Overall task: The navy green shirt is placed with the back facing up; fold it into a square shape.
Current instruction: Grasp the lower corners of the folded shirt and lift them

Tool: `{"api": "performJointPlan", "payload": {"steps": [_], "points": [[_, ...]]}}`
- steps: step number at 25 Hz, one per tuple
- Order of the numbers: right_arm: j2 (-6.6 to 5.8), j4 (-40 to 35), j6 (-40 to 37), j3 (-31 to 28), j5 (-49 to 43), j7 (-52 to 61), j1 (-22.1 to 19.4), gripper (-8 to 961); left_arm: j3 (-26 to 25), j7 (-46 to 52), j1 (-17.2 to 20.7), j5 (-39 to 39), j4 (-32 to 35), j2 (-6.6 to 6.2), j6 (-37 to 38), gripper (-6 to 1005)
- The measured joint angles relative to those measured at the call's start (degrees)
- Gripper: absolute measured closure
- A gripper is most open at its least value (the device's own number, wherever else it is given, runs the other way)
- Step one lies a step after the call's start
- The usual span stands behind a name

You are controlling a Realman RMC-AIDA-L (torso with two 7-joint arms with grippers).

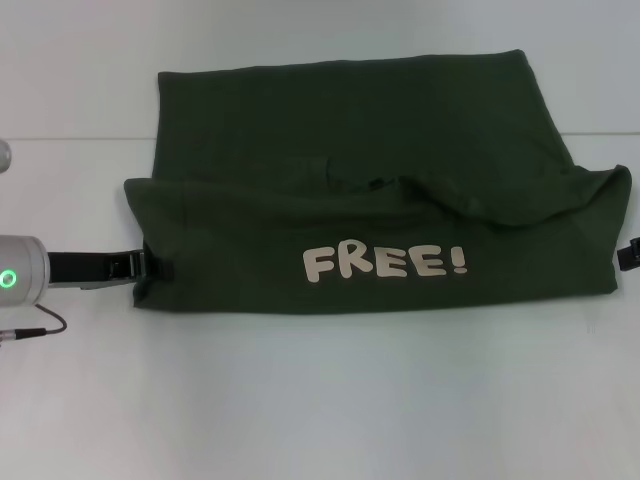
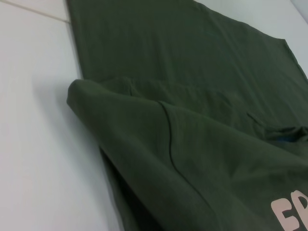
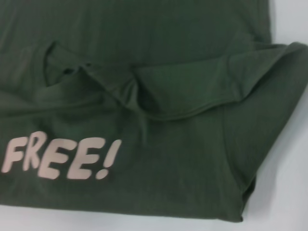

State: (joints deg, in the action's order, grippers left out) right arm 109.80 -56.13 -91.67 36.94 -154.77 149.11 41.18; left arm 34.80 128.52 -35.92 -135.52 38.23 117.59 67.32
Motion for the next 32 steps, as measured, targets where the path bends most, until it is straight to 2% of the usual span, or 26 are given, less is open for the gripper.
{"api": "performJointPlan", "payload": {"steps": [7, 11, 18, 25, 32], "points": [[0.89, 5.8, 8.8, 3.1, 0.1, -0.5, 0.8, 7, 0.0, -0.1, 0.1, 0.1, 0.0, 0.04, 0.0, 976], [1.85, 9.6, 14.0, 4.7, 0.1, -1.2, 2.0, 7, 0.0, -0.1, 0.1, 0.2, 0.0, 0.09, 0.0, 976], [2.88, 13.0, 18.6, 7.0, -0.1, -1.7, 3.3, 7, 0.0, -0.1, 0.1, 0.3, 0.0, 0.19, 0.0, 978], [3.08, 13.9, 20.4, 7.9, -0.3, -1.7, 3.5, 6, 0.0, -0.1, 0.0, 0.3, 0.0, 0.19, 0.1, 978], [2.46, 13.6, 21.1, 7.7, -0.3, -1.7, 3.0, 6, 0.0, -0.1, 0.0, 0.3, 0.0, 0.36, 0.1, 977]]}}
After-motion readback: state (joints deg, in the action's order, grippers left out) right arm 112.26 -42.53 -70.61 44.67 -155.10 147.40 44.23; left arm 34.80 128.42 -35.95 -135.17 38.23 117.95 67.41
